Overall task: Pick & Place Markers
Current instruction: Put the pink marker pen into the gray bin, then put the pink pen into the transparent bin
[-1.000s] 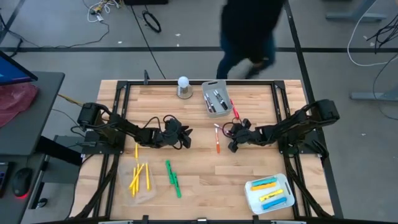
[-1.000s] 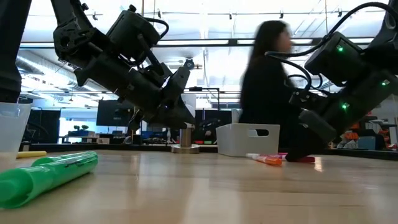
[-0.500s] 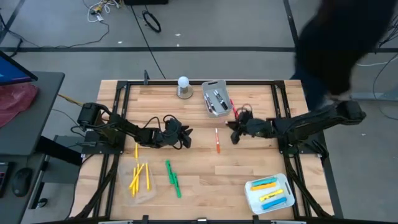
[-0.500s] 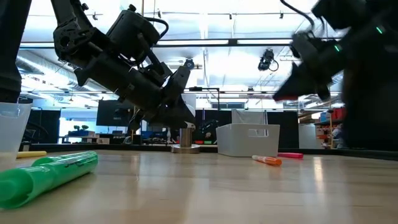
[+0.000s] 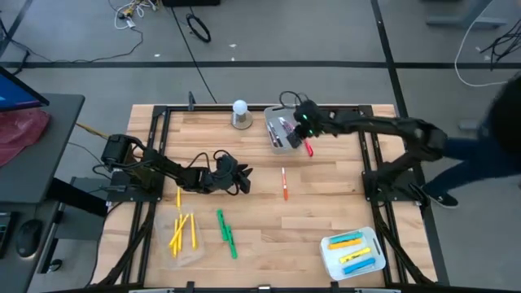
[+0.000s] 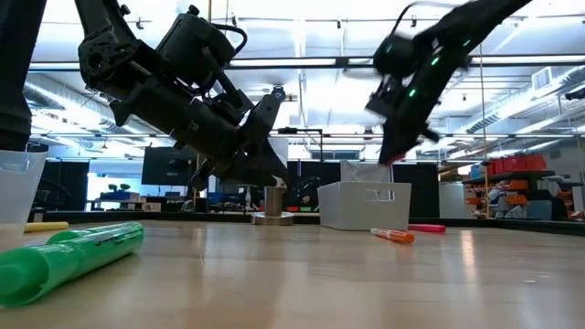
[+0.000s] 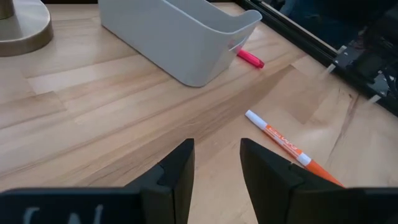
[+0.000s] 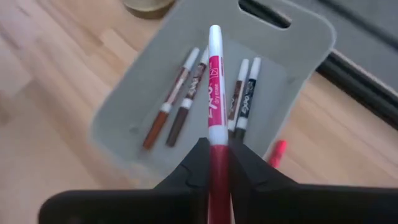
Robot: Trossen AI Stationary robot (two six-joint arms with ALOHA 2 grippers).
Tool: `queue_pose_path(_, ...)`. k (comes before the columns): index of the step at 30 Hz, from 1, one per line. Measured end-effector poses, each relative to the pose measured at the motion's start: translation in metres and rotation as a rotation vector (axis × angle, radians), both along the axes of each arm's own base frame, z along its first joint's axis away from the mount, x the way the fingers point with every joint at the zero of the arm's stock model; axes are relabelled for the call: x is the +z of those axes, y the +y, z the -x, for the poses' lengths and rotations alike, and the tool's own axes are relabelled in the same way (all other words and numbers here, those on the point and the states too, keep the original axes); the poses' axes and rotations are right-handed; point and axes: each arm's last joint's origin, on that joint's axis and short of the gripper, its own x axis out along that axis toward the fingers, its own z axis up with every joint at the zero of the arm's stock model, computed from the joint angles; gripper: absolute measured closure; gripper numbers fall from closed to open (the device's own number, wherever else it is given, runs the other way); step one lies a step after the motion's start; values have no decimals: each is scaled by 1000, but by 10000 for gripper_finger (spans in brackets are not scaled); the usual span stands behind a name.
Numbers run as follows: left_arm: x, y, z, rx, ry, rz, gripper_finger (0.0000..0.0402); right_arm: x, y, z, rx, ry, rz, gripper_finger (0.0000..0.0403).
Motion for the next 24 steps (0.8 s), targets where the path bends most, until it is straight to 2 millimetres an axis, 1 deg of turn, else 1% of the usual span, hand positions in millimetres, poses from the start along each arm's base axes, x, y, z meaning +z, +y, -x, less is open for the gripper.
queue_pose_path(5,0,0,0,0,1,-1,266,-28,-42,-15,-37,50,-81,371)
queue_pose_path(7,0,0,0,0,2,-2,266,-36,-54,-20,-42,38,-101,370)
queue_pose_path(9,0,0,0,0,3,-2,266,-45,-61,-23,-40,40,-137,370)
queue_pose_path(12,0,0,0,0,4,-2,266,-55,-66,-26,-34,35,-169,369)
queue_pose_path(16,0,0,0,0,4,-2,266,-60,-67,-27,-35,38,-172,355)
queue_pose_path(24,0,0,0,0,3,-2,266,-58,-69,-30,-9,16,-139,279)
